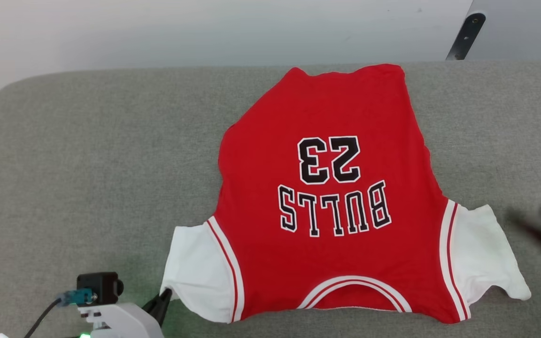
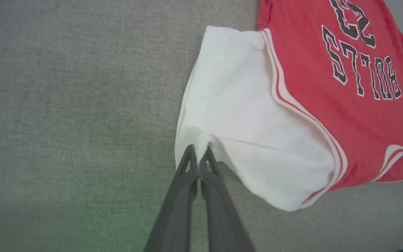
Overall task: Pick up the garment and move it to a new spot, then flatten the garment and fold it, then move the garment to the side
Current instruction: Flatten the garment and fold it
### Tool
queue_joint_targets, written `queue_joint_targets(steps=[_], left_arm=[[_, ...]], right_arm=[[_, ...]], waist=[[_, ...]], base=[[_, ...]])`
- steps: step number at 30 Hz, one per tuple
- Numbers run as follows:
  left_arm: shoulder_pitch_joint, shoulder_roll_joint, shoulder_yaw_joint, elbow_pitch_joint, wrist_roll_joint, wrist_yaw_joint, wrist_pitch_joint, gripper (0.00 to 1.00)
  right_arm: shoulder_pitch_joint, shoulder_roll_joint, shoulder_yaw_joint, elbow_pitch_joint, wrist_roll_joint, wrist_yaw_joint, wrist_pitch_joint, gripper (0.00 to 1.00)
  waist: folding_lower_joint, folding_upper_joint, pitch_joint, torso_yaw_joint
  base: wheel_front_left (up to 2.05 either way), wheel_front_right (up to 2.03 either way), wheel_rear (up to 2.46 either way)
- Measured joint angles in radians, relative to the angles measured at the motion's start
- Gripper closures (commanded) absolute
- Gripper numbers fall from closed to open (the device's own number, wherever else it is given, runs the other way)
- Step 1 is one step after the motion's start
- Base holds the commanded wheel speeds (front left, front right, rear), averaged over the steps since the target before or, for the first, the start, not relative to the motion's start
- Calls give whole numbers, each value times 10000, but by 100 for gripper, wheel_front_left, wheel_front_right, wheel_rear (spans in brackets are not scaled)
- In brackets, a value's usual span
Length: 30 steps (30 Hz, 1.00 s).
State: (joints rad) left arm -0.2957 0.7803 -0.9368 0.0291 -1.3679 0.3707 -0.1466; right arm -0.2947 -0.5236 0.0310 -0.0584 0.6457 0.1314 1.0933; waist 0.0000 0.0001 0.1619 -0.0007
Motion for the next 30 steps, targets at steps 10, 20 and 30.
queue_joint_targets(steps=[10, 20, 30], left_arm=[[-780, -357, -111, -282, 558, -107, 71, 100], [-2446, -1559, -535, 42, 1398, -853, 341, 100], [-3543, -2819, -968, 1034, 1818, -2010, 372, 100]], right_arm=[[-2612, 826, -729, 936, -2431, -2, -4876, 0], [-6869, -117, 1181, 5524, -2800, 0, -5582, 0], [-9472, -658, 2353, 8897, -1797, 0, -3152, 0]], waist=[[0, 0, 549, 428], [0, 0, 1824, 1395], [0, -1, 3125, 2763]], base=[[0, 0, 0], [0, 0, 0], [0, 0, 0]])
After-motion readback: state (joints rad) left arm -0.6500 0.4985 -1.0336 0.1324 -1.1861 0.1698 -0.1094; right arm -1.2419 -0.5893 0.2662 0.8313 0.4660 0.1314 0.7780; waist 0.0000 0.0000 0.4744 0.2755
